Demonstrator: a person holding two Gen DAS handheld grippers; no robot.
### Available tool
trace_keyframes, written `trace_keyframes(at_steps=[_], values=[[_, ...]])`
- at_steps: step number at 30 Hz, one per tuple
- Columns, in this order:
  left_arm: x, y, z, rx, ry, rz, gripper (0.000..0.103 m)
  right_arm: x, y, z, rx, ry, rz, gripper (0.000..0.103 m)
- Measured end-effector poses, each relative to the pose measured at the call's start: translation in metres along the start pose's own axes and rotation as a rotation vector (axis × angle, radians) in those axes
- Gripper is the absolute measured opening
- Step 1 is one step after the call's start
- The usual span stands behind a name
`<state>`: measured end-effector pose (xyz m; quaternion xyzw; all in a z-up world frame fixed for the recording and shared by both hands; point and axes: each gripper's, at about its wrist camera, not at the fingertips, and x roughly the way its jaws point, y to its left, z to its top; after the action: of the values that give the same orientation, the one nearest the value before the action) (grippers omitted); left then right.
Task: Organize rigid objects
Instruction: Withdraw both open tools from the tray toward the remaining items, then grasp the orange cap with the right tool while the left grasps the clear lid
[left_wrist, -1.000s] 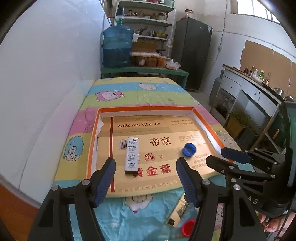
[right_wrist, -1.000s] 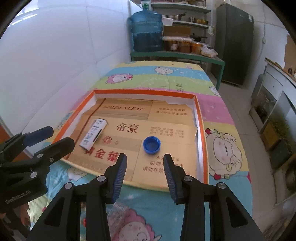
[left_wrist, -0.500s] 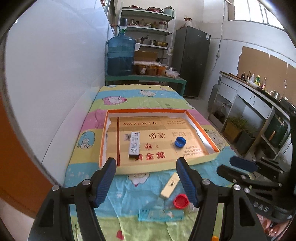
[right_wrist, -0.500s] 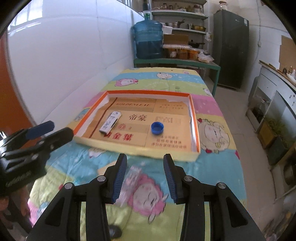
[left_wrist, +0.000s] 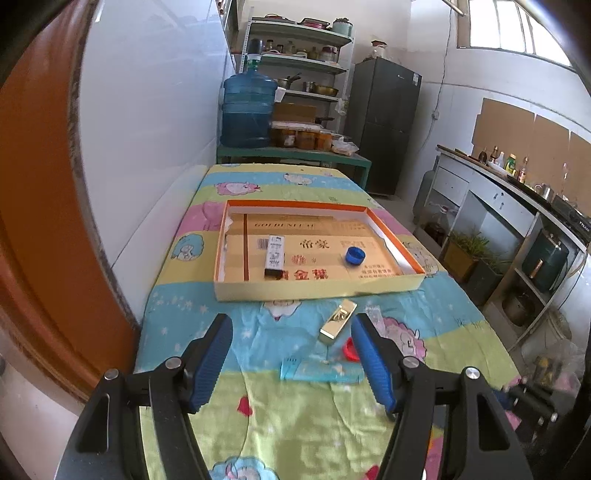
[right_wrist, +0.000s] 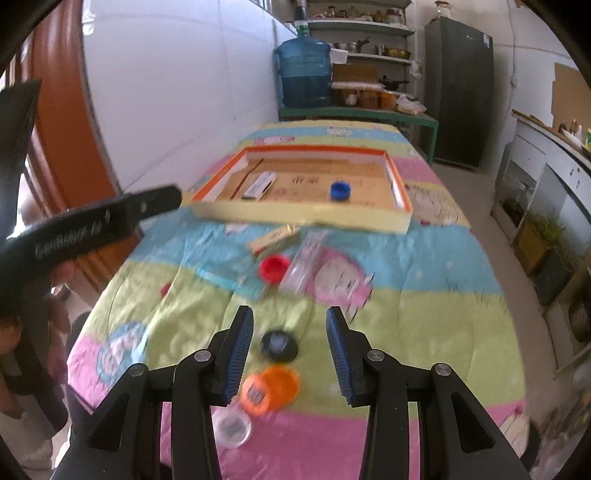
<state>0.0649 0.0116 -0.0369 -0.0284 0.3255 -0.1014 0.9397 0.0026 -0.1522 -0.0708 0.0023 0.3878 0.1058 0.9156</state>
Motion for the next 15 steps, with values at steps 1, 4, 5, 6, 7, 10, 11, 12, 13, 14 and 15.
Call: trace_keyframes(at_steps=[1, 4, 5, 6, 7, 10, 11, 12, 13, 14, 15], values=[[-0.001, 0.001, -0.002, 0.000, 0.001, 0.002, 0.067, 0.000, 0.003, -0.006, 0.008, 0.002, -0.002, 0.042], [-0.004, 0.003, -0.009, -0.011, 0.004, -0.004, 0.067, 0.002, 0.010, -0.024, 0.023, 0.011, -0.012, 0.042], [-0.004, 0.005, -0.011, -0.014, 0.006, -0.008, 0.067, 0.003, 0.011, -0.027, 0.029, 0.013, -0.016, 0.042], [-0.004, 0.007, -0.013, -0.019, 0.009, -0.014, 0.067, 0.004, 0.013, -0.031, 0.034, 0.012, -0.020, 0.042], [-0.004, 0.008, -0.015, -0.020, 0.012, -0.018, 0.067, 0.004, 0.015, -0.034, 0.040, 0.011, -0.022, 0.042], [-0.002, 0.009, -0.019, -0.019, 0.021, -0.027, 0.067, 0.010, 0.017, -0.039, 0.063, 0.018, -0.021, 0.042], [-0.002, 0.010, -0.020, -0.018, 0.024, -0.030, 0.067, 0.011, 0.017, -0.040, 0.069, 0.019, -0.019, 0.042], [-0.001, 0.011, -0.021, -0.018, 0.025, -0.032, 0.067, 0.013, 0.017, -0.040, 0.076, 0.019, -0.023, 0.042], [-0.002, 0.012, -0.021, -0.020, 0.025, -0.034, 0.067, 0.014, 0.017, -0.040, 0.078, 0.019, -0.027, 0.042], [-0.002, 0.013, -0.022, -0.022, 0.025, -0.036, 0.067, 0.015, 0.018, -0.040, 0.078, 0.023, -0.031, 0.042], [-0.001, 0.015, -0.023, -0.027, 0.025, -0.038, 0.067, 0.016, 0.019, -0.041, 0.077, 0.023, -0.035, 0.042]])
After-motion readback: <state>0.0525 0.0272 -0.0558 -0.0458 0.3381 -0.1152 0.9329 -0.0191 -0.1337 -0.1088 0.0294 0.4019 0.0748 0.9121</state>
